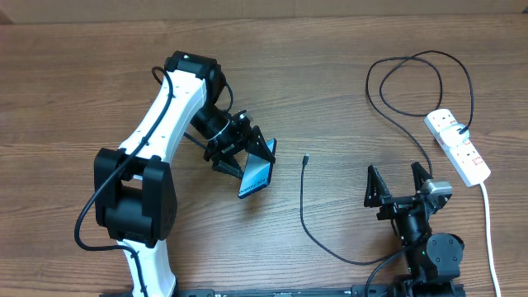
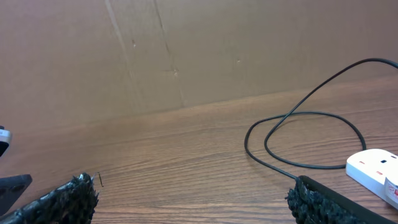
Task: Plug charger to phone and switch on socket
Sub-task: 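Lift the phone with the left gripper and tilt it upright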
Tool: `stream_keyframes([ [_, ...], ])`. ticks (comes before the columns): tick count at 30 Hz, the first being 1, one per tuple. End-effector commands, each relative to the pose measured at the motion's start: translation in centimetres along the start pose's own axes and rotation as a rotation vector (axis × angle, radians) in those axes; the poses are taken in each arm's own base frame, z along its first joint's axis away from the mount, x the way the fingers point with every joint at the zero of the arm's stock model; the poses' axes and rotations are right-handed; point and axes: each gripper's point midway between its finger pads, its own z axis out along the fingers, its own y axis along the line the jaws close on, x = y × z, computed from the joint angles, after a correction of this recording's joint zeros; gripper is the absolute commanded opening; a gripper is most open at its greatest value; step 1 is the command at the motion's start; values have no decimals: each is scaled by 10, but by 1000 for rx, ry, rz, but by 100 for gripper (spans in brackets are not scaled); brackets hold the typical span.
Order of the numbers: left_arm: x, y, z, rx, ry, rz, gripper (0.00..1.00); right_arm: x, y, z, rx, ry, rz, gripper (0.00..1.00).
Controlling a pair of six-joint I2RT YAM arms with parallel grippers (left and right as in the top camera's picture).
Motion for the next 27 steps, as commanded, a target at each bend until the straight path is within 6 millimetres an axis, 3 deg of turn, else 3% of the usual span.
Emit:
stream_keyframes([
  [1,0,-14,-5,63,-3,35,47,2,-2,0,10,-3,-5,100],
  [7,0,-14,-5,62,-4,35,47,2,-2,0,10,-3,-5,100],
  [12,-10,0,-5,-29,-48,58,48,2,-2,0,10,-3,-5,100],
  [19,-50,28,-14,-213,-220,46,49,2,-2,0,10,-3,-5,100],
  [27,-89,12,-23,-157,-379,45,49,2,-2,0,10,-3,-5,100],
])
